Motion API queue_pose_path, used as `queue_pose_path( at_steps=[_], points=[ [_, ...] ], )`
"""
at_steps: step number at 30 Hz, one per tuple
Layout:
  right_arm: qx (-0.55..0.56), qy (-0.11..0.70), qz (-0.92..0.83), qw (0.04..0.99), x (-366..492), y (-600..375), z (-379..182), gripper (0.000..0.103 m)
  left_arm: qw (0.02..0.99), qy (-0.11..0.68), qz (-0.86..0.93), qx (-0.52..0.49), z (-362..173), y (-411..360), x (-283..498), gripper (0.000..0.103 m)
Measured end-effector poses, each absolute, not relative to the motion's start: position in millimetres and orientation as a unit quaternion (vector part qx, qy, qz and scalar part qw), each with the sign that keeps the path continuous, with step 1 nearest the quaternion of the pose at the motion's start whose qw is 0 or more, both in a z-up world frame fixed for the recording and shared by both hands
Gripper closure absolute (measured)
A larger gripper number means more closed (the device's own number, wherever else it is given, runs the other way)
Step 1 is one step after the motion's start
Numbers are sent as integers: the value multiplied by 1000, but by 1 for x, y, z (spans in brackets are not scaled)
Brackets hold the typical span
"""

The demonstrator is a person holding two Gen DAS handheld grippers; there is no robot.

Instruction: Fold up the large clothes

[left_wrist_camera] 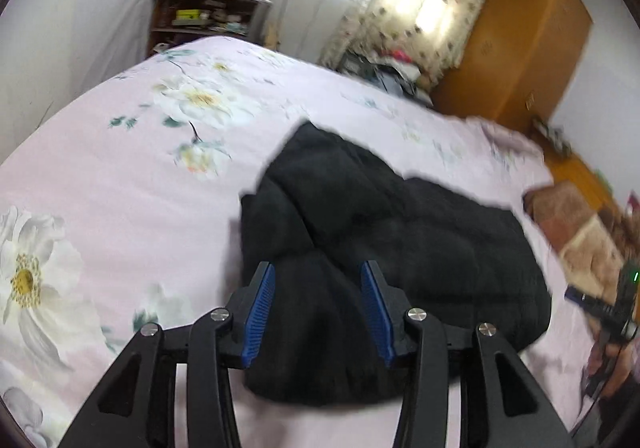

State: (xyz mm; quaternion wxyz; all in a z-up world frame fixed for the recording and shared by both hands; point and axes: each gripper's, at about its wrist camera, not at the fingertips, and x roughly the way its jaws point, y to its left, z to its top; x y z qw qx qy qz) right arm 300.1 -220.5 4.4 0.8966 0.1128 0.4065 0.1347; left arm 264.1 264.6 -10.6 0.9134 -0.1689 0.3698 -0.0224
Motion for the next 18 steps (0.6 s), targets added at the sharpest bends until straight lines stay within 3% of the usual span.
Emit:
queue_pose_path(
  at_steps=[6,10,13,18],
  points=[
    [64,485,110,865,290,-191,-34,57,885,435,-5,-166,-35,249,255,56],
    [75,459,119,877,262,-192,-7,57,898,417,-6,-141,-3,237,222,56],
    [75,433,120,890,229,-185,21,57,907,400,-1,-129,17,223,191,45],
    [73,402,126,904,167,-167,54,57,916,384,-1,-116,52,194,133,39]
  ],
)
